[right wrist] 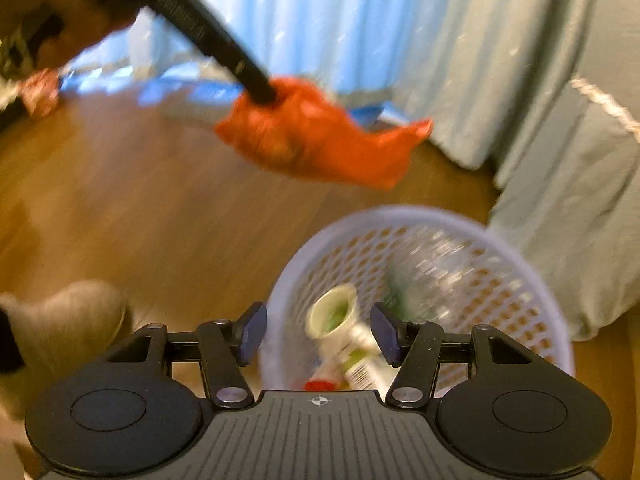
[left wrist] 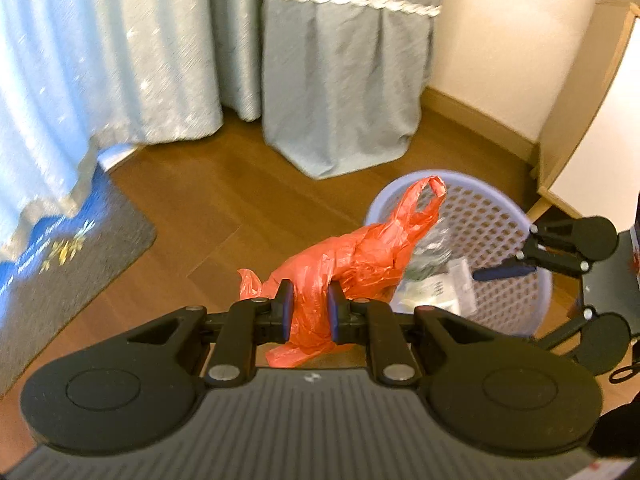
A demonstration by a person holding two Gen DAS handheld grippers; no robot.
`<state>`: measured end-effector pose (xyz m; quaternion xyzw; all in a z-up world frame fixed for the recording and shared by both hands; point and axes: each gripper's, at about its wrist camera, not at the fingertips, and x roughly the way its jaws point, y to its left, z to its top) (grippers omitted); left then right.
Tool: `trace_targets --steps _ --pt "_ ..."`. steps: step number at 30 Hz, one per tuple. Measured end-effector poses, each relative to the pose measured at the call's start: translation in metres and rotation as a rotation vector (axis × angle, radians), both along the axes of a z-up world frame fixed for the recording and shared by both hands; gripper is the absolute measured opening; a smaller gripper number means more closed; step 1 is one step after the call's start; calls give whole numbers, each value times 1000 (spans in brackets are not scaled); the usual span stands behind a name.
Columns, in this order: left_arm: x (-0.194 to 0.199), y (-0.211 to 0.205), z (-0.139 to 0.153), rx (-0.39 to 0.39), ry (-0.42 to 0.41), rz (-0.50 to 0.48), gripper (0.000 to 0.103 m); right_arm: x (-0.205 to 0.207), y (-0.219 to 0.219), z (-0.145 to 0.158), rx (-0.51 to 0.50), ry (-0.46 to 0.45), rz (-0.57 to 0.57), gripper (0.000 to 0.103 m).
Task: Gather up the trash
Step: 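Lower the red bag into the wastebasket and open the left tool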
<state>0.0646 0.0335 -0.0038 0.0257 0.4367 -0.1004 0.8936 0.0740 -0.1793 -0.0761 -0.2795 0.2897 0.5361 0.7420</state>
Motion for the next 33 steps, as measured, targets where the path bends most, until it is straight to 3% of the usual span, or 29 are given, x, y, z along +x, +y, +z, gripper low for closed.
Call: trace_targets --steps 5,13,20,29,30,31,33 --pt "11 -28 17 -3 -21 -66 14 17 -14 23 21 -20 -109 54" --pt "27 -85 25 5 39 -208 14 49 -55 60 1 -38 -321 54" --pt "35 -110 36 7 73 -242 14 65 -89 109 2 -100 -372 54" --pt "43 -137 30 -64 123 -175 16 78 -103 152 -79 -68 -415 54" --pt "43 -139 26 -70 113 -168 20 79 -104 157 -74 -65 -437 54" --pt "43 -139 22 -88 105 -151 32 79 -105 162 -62 -51 -474 54" --pt "46 -134 15 -134 136 -99 38 81 -108 167 -39 5 -530 54"
